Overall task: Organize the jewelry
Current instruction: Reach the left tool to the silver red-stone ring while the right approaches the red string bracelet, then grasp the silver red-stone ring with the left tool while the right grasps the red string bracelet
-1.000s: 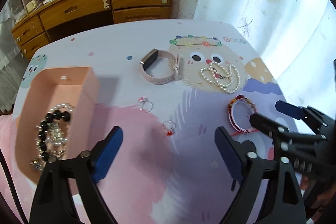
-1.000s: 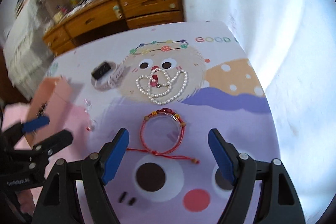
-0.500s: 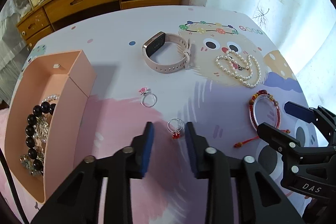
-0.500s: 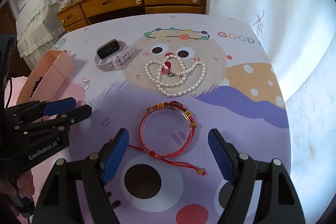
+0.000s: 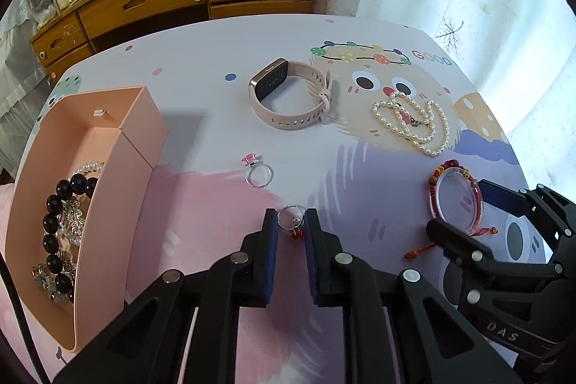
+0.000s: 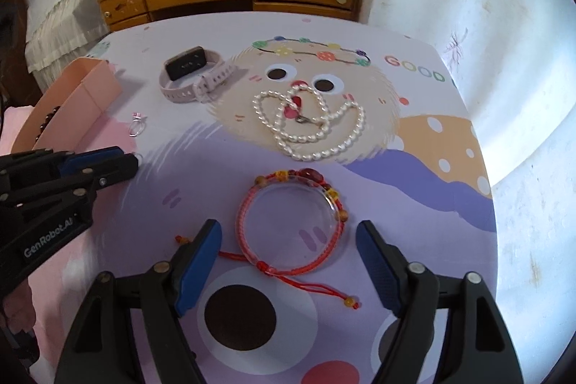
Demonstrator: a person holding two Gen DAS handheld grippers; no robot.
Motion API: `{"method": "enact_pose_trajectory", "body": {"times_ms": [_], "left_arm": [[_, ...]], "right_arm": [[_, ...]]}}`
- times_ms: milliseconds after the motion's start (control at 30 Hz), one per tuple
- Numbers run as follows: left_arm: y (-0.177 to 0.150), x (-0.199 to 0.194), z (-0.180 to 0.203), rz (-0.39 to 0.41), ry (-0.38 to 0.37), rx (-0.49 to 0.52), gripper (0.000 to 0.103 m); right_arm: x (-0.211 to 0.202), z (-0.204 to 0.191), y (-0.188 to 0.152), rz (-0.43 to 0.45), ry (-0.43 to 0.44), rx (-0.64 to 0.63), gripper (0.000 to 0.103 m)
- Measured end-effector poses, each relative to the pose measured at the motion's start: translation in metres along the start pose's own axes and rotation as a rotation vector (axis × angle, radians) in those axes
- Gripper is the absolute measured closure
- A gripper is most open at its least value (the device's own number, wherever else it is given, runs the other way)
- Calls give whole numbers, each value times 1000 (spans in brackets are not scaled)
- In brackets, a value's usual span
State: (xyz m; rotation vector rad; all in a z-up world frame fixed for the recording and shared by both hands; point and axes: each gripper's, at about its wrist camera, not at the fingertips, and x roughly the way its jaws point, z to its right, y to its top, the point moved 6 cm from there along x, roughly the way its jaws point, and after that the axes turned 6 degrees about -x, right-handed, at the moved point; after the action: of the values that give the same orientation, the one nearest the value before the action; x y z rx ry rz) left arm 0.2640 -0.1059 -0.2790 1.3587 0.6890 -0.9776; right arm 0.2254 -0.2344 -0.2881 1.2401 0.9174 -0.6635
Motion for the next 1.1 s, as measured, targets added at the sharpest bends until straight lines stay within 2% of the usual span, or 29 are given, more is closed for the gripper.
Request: {"method": "enact_pose_trajectory", "body": {"times_ms": [67, 167, 433, 733, 900, 933, 1033, 1100], "left_arm": [[1, 0, -1, 3, -2, -6, 91], [2, -2, -4, 10, -6, -17, 95], [7, -18, -14, 47, -27, -31, 97], [18, -63, -36, 123, -81, -67, 98], [18, -70, -48, 109, -139, -85, 98], [18, -69, -49, 97, -150, -86, 96], [15, -58, -45, 55, -162, -65, 80], [12, -51, -41, 43, -164, -49, 77]], "right_arm": [[0, 0, 1, 2, 0, 1, 43], [0, 0, 1, 2, 1, -1, 43], [-7, -10, 6, 16, 20, -9, 43], [-23, -35, 23, 67, 61, -23, 43], [-32, -51, 34, 94, 69, -28, 43], [-34, -52, 36, 97, 66, -29, 43], [-39, -54, 40, 112, 51, -27, 43], [-41, -51, 42, 115, 42, -24, 43]]}}
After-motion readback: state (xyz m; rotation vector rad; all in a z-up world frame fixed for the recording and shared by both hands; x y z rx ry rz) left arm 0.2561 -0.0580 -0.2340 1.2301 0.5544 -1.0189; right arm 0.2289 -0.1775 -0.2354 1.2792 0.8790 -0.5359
